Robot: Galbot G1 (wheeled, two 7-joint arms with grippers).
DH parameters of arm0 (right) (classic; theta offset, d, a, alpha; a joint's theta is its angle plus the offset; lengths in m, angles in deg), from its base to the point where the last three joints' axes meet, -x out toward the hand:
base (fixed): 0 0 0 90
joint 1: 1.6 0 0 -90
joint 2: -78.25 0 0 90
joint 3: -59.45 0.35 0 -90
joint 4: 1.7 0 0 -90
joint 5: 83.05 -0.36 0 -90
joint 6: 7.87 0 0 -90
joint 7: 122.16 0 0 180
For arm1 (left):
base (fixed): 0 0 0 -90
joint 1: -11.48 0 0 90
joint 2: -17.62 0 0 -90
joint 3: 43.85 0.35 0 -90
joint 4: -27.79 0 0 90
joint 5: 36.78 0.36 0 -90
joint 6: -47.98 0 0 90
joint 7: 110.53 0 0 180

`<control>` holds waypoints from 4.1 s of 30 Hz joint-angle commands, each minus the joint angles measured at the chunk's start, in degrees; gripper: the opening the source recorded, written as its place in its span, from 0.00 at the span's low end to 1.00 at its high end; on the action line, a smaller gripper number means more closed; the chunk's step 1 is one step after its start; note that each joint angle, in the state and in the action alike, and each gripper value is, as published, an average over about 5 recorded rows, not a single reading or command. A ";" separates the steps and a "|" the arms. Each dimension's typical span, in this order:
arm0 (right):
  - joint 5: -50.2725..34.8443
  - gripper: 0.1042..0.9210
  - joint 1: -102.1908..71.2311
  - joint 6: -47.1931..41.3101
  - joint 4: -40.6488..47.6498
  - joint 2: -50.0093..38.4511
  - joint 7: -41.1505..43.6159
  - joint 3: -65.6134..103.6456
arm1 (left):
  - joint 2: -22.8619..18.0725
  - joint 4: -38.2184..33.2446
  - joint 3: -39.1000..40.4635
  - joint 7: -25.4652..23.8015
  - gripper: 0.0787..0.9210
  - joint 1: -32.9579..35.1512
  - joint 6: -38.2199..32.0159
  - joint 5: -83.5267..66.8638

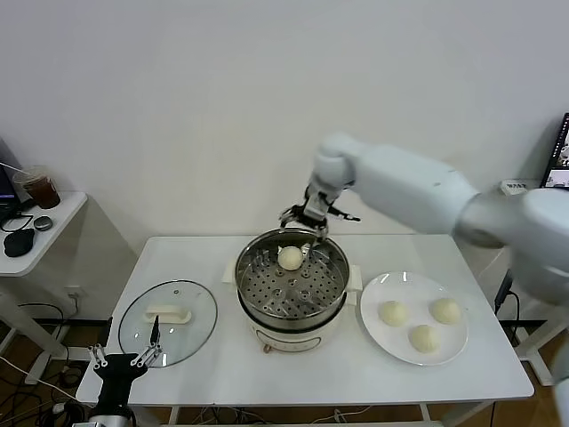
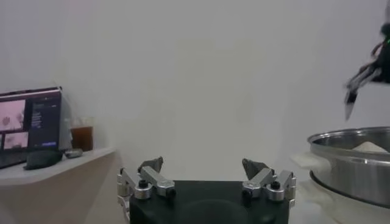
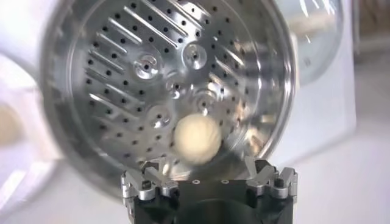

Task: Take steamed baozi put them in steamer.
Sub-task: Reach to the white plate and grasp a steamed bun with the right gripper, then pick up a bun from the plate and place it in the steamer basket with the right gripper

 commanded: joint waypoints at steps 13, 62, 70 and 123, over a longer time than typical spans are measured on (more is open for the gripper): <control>-3.16 0.88 -10.14 -30.45 -14.88 -29.88 3.37 2.28 | 1.21 1.57 1.08 -0.09 0.88 -0.66 -0.82 0.24; 15.60 0.55 -37.73 -21.55 7.28 -10.98 -0.83 23.69 | 0.55 0.85 -1.73 -0.15 0.88 0.12 -0.82 0.53; 8.80 0.51 -28.41 -22.88 -0.75 -18.11 1.20 20.91 | 0.80 0.59 -1.60 -0.19 0.88 -0.10 -0.75 0.39; -22.37 0.52 -12.45 -51.24 8.81 23.25 -14.38 -1.73 | 1.74 0.53 -3.33 -0.10 0.88 -1.80 -0.35 -1.78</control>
